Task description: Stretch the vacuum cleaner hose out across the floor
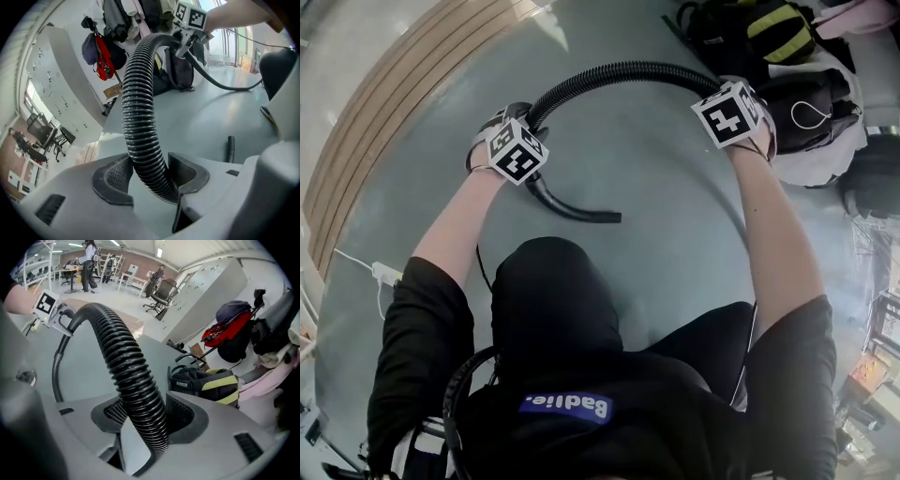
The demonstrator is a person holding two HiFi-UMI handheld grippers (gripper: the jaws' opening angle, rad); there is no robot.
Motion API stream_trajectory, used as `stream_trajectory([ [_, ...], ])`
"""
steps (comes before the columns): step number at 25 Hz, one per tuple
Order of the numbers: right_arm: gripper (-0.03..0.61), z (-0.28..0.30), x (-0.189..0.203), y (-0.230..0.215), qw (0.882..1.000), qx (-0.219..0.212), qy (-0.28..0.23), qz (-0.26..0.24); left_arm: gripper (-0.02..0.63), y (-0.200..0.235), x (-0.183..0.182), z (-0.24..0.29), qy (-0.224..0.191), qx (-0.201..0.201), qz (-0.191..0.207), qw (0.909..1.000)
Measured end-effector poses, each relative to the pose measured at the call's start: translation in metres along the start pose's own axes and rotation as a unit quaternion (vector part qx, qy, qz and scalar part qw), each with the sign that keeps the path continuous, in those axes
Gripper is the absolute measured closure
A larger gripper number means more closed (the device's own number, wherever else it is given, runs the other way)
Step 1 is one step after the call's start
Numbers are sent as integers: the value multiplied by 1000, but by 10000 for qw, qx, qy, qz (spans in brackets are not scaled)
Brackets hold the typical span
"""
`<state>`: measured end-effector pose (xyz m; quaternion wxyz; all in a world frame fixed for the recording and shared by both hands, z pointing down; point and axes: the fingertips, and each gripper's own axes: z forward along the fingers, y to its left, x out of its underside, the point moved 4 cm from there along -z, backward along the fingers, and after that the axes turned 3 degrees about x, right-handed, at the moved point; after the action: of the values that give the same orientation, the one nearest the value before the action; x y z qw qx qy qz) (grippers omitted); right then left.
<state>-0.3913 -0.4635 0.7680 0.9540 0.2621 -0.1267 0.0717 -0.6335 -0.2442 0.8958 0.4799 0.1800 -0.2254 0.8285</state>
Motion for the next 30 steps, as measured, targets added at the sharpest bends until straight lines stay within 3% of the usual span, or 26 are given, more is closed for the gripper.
stream_trajectory([
  [2,367,13,1,14,9998,-141,-82,-145,375,17,17,2,181,13,315,9993],
  [8,341,27,4,53,9956,-795,-483,103,383,58,55,27,648,332,1243,9896],
  [12,341,19,13,58,9953,-841,-472,-59,380,88,87,55,1166,659,1367,9815],
  [18,341,-6,110,31,9983,-410,309,265,379,117,133,95,2097,1088,1480,9604],
  [24,341,-58,209,40,9914,-125,926,921,379,131,164,131,2672,1284,2049,9328],
  [27,341,-76,238,48,9880,-56,1041,1139,379,130,165,148,2740,1213,1977,9333],
  [30,341,-82,258,55,9858,-168,986,1347,379,132,136,148,2572,1035,1592,9475],
])
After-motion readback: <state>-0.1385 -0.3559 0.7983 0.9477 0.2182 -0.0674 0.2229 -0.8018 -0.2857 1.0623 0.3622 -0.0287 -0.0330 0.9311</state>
